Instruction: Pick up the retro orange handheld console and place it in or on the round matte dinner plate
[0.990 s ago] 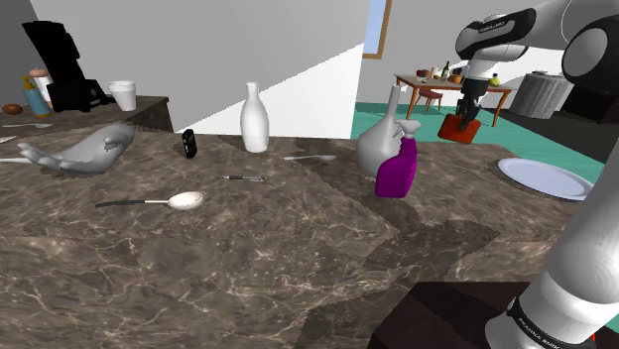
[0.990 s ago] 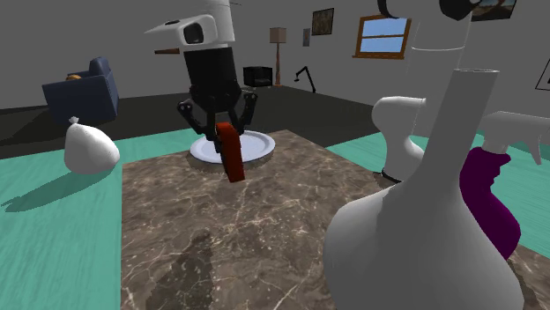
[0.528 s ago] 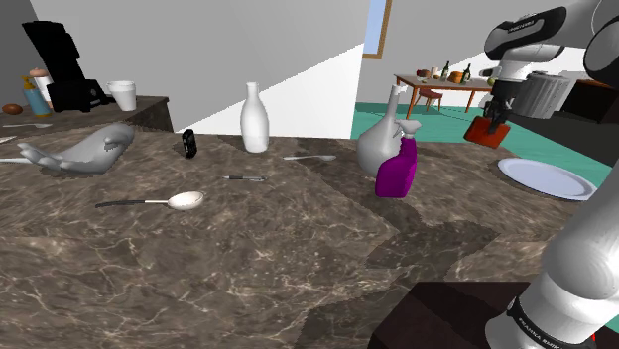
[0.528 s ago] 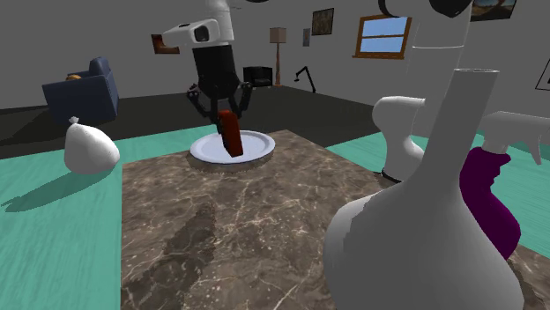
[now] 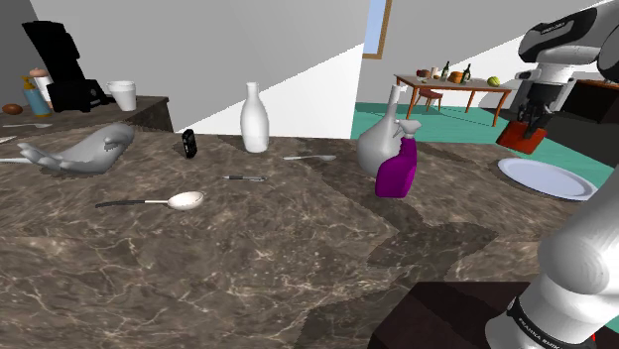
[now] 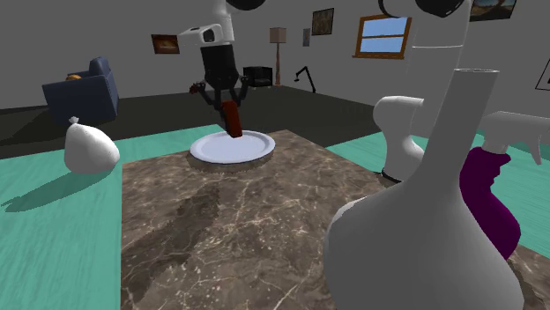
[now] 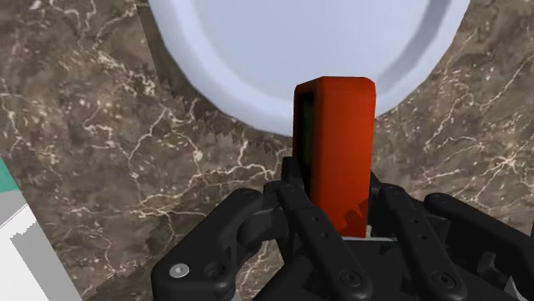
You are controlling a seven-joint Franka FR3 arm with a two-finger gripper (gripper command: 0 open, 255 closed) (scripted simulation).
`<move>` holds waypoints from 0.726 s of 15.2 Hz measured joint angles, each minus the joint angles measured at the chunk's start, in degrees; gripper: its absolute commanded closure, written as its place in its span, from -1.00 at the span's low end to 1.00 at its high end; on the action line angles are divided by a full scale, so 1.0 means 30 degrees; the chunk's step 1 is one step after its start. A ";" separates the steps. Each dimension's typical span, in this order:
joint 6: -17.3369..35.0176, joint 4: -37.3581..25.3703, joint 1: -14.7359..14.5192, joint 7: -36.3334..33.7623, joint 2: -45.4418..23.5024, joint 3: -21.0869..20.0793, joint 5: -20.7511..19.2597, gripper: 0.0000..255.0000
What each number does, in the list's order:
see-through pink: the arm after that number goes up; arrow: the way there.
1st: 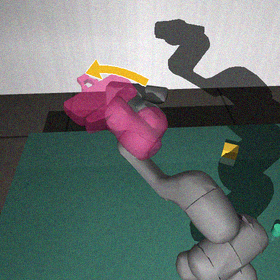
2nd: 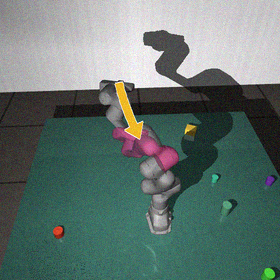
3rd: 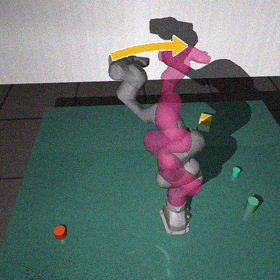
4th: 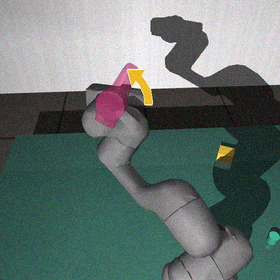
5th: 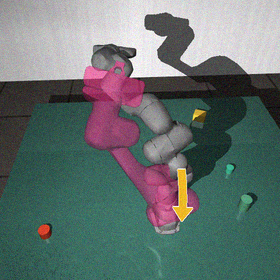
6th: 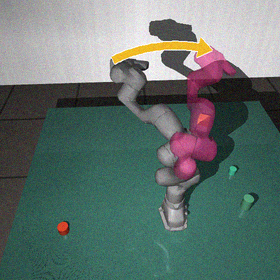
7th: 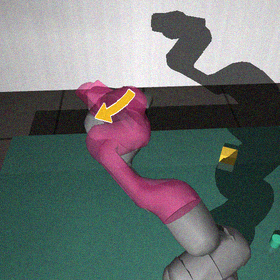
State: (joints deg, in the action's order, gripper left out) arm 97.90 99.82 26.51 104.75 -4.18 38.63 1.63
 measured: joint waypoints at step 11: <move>-0.0001 -0.1266 0.2785 0.4748 -0.1717 0.1826 0.0900 1.00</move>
State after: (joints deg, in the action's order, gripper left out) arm 97.90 96.02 34.87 118.99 -9.34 44.11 4.33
